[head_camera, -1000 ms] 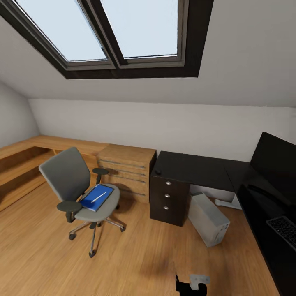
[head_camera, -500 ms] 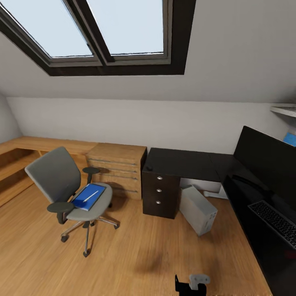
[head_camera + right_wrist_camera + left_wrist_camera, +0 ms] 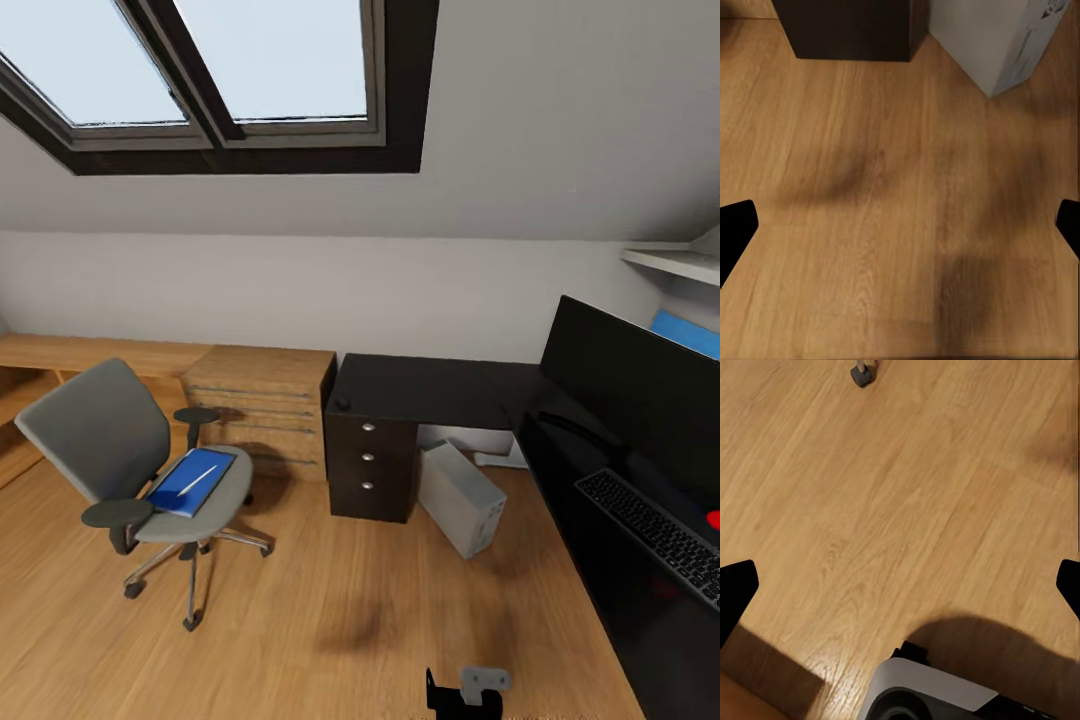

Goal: In the bedroom, organize the workspace by keeping the computer under the desk, ensuring the monitor is on the desk, placing the keyboard on the desk next to the monitor, placing the mouse on the desk next to the keyboard, moving the folder from the swivel chair onto the desk next to the mouse, stacking the notebook on top of the folder with the pen on top of the notebook, and positioning the swivel chair next to the desk.

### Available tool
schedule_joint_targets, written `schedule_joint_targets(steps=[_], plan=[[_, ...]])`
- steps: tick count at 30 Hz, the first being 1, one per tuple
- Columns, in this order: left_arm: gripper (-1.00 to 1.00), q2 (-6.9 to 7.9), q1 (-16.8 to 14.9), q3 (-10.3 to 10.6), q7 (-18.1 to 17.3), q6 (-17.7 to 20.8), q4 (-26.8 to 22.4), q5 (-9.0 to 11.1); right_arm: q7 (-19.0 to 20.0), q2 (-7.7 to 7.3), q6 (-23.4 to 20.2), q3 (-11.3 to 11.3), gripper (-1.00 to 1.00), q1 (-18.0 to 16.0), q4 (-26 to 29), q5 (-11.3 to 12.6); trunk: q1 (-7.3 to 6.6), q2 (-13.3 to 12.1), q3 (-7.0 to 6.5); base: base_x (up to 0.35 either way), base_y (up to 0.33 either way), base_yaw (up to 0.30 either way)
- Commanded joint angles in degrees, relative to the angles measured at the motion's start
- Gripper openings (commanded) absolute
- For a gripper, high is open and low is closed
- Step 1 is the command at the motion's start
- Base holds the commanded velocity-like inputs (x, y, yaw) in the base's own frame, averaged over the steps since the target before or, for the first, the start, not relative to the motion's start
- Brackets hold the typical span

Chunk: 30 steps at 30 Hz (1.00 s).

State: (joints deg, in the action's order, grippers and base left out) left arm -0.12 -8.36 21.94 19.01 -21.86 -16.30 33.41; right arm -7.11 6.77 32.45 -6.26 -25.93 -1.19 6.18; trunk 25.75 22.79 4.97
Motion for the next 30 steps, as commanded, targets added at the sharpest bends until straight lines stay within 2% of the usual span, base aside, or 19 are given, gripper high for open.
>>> schedule_joint_targets(steps=[1, 7, 17, 19, 20, 24, 25, 28, 30], plan=[[1.0, 0.03, -0.04, 0.49, 0.41, -0.84, -0.01, 0.32, -0.09, 0.02, 0.24, -0.51, 1.0, -0.08, -0.13, 0.59, 0.03, 0.13, 0.2, 0.0, 0.0, -0.181], [1.0, 0.03, -0.05, 0.48, 0.41, -3.25, 0.23, 0.33, -0.1, 0.0, 0.24, -0.51, 1.0, -0.08, -0.13, 0.54, 0.03, 0.13, 0.63, 0.0, 0.0, -0.179], [1.0, 0.03, -0.04, 0.49, 0.43, -4.02, 0.38, 0.34, -0.1, 0.0, 0.24, -0.56, 1.0, -0.08, -0.13, 0.13, 0.03, 0.13, 0.94, 0.0, 0.0, -0.051], [1.0, 0.03, -0.04, 0.52, 0.53, -5.17, 0.4, 0.32, -0.1, 0.0, 0.24, -0.58, 1.0, -0.08, -0.13, 0.1, 0.03, 0.13, 0.95, 0.0, 0.0, -0.005], [1.0, -0.01, 0.0, 0.59, 0.68, -10.48, 1.4, 0.22, -0.1, -0.01, 0.2, -0.59, 1.0, -0.08, -0.11, -0.03, 0.03, 0.13, 0.95, 0.0, 0.0, 0.0], [1.0, -0.07, -0.01, 0.63, 0.72, -12.93, 2.05, 0.18, -0.1, -0.01, 0.2, -0.63, 1.0, -0.08, -0.08, -0.09, 0.03, 0.13, 0.95, 0.0, 0.0, 0.0], [1.0, -0.09, -0.02, 0.7, 0.58, -16.15, 2.14, 0.05, -0.08, 0.04, 0.29, -0.87, 1.0, -0.08, 0.14, -0.13, 0.03, 0.13, 0.95, 0.0, 0.0, 0.0], [1.0, -0.27, 0.0, 0.96, 0.53, -17.46, 1.71, -0.14, -0.03, 0.13, 0.29, -1.2, 1.0, -0.12, 0.66, -0.18, 0.03, 0.13, 0.95, 0.0, 0.0, 0.0], [1.0, -0.46, -0.01, 1.07, 0.53, -16.9, -0.33, -0.26, -0.02, 0.14, 0.15, -1.5, 1.0, -0.14, 2.51, -0.19, 0.03, 0.13, 0.95, 0.0, 0.0, 0.0]])
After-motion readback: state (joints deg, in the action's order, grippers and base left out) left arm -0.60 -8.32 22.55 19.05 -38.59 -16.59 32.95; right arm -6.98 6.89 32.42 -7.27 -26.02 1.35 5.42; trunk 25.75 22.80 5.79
